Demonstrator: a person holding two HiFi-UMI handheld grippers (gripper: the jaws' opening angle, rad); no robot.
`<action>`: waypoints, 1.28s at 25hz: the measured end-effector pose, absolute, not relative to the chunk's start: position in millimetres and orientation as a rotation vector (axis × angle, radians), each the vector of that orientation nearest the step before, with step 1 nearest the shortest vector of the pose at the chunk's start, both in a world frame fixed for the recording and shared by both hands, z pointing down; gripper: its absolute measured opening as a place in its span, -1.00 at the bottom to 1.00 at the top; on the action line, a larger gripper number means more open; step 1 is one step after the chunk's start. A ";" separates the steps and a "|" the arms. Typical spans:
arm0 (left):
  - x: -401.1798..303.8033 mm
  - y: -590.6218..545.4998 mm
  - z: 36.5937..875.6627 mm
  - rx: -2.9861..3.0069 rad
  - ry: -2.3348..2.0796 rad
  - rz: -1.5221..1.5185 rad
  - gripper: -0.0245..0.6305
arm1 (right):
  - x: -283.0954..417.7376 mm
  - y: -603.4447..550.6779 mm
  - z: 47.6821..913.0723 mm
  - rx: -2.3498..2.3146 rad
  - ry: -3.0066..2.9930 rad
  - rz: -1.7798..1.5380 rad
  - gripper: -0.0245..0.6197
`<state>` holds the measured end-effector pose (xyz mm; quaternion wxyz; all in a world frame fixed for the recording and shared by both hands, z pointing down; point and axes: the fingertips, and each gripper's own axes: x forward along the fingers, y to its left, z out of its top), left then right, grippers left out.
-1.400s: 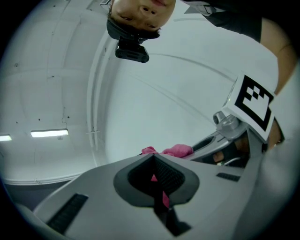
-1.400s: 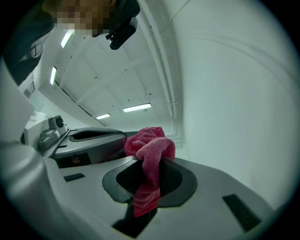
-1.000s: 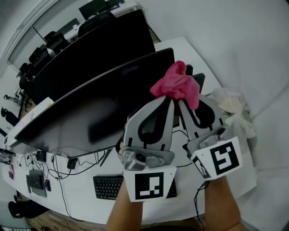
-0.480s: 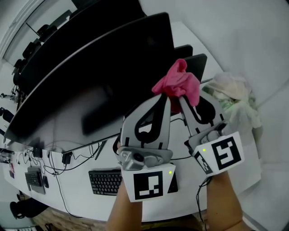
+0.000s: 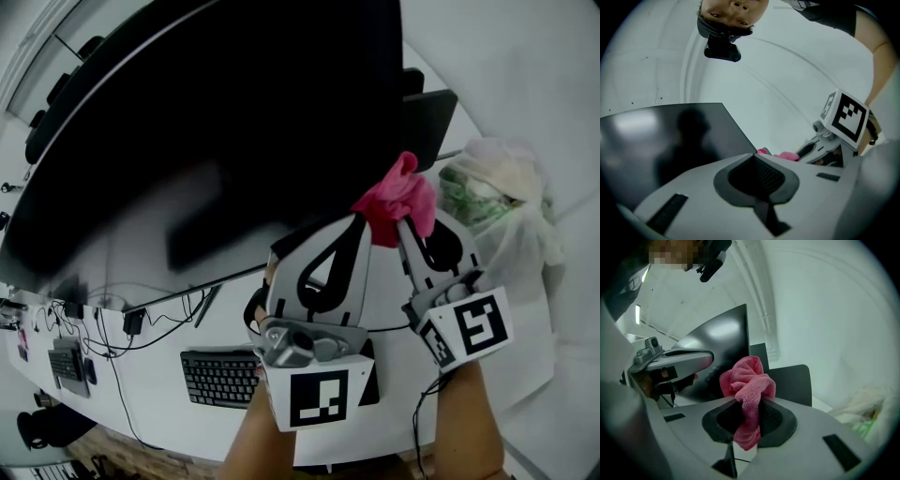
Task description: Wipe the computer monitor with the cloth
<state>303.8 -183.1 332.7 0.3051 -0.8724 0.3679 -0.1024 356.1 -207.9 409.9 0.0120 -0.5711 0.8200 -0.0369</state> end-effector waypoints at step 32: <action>222.5 -178.4 395.1 -2.347 1.095 -0.358 -0.91 | 283.0 -196.4 493.9 -1.821 2.745 -0.302 -0.72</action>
